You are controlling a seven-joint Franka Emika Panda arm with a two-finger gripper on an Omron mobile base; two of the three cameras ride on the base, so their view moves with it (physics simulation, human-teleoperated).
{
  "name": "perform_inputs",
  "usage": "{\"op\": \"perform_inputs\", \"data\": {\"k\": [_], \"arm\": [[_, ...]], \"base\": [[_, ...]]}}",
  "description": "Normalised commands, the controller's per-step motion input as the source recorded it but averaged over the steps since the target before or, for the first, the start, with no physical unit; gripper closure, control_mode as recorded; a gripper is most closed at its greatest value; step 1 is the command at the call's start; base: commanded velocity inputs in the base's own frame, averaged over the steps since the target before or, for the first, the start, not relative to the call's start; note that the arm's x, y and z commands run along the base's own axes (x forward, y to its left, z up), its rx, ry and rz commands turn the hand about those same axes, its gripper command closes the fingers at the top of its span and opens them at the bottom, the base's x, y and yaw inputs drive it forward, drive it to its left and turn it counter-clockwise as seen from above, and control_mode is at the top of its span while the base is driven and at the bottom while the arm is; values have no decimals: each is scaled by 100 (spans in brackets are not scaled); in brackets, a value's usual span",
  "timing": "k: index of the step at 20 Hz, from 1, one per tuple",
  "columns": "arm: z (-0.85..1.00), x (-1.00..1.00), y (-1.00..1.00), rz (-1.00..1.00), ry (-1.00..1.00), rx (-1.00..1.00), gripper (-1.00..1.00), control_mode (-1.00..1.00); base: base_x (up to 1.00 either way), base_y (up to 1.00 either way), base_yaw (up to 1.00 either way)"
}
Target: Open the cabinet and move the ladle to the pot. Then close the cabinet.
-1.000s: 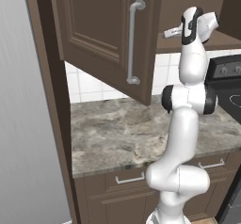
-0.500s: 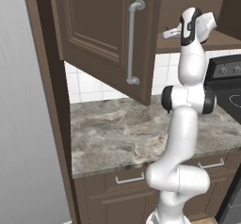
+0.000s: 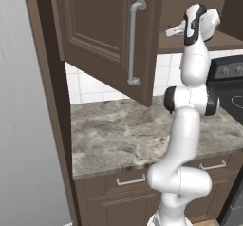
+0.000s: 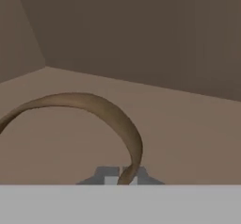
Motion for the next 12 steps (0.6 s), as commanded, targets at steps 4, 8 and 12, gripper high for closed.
{"op": "perform_inputs", "data": {"k": [4,8,12], "arm": [[0,-92,15,0,-9,0,100,-100],[0,-100,15,-1,-10,0,100,-100],[-14,-100,29,-5,-13,0,100,-100]], "base": [[0,0,0],[0,0,0],[0,0,0]]}}
